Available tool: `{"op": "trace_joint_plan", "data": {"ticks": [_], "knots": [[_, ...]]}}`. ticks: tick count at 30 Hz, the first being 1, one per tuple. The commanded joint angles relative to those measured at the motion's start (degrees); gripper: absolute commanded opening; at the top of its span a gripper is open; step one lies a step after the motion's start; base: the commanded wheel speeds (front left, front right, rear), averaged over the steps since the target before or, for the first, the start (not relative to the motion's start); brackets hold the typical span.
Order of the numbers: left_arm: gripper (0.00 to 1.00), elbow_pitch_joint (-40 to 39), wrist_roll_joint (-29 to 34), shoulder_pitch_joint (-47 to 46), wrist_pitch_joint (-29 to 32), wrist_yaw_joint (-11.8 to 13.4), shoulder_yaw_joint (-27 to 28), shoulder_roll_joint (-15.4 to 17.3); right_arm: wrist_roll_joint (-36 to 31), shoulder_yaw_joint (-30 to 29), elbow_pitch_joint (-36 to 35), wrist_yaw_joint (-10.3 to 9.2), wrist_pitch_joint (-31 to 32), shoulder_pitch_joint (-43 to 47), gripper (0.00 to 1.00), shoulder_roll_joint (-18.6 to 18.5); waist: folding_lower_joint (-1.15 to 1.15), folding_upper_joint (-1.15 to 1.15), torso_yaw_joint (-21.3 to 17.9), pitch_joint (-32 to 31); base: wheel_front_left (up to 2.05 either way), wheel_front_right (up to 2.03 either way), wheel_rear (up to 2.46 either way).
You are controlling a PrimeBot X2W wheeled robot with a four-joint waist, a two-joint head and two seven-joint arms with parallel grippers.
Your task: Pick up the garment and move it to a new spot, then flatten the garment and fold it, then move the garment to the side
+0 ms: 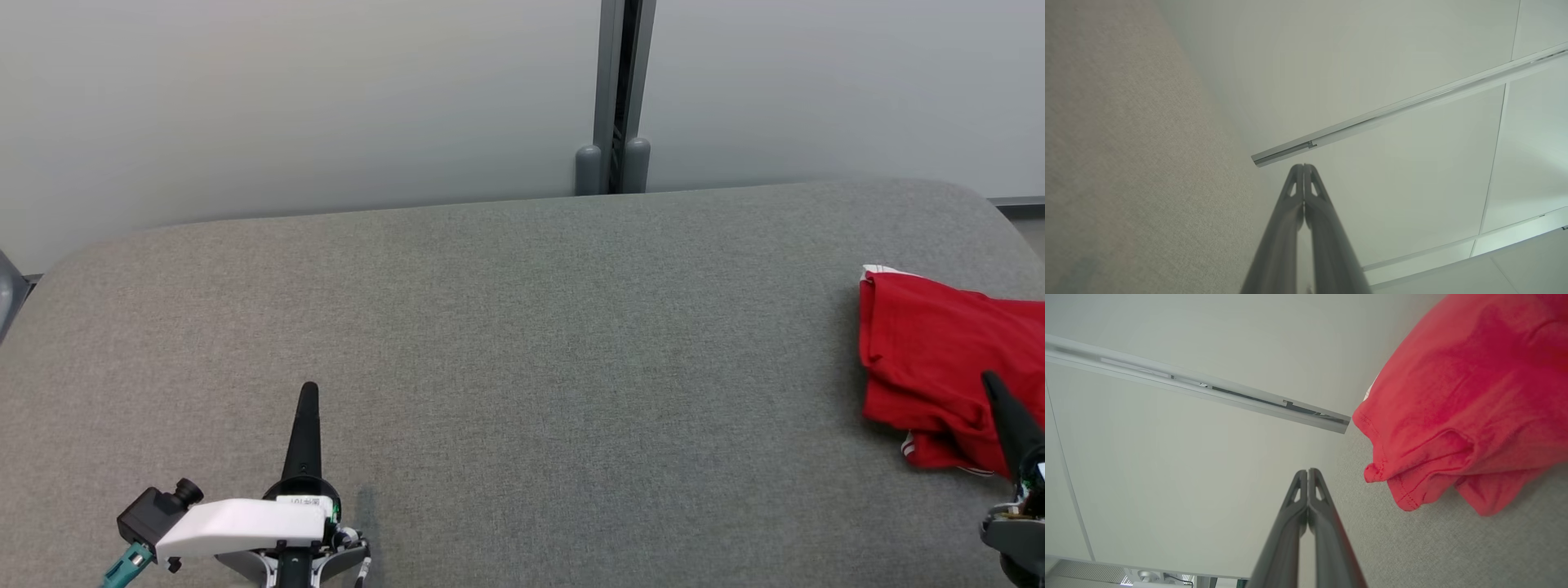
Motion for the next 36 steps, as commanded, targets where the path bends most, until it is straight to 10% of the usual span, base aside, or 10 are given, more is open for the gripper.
{"op": "trace_joint_plan", "data": {"ticks": [1, 36], "knots": [[0.0, -0.1, -0.8, -1.5, -0.2, -0.6, 0.1, 0.2, 1.1, -0.5, 0.0, 0.0, 0.5, -1.1, 0.0, -0.6, 0.0, 0.0, 0.0, 0.0, 0.0, 0.0, 0.0], [0.0, 1.1, -13.3, -3.8, -1.0, -3.1, -0.3, -2.0, 15.2, -4.1, 3.9, 0.0, 6.0, -4.6, 0.0, -1.3, 0.0, 0.0, -0.8, 0.9, 0.0, 0.0, 0.0]]}}
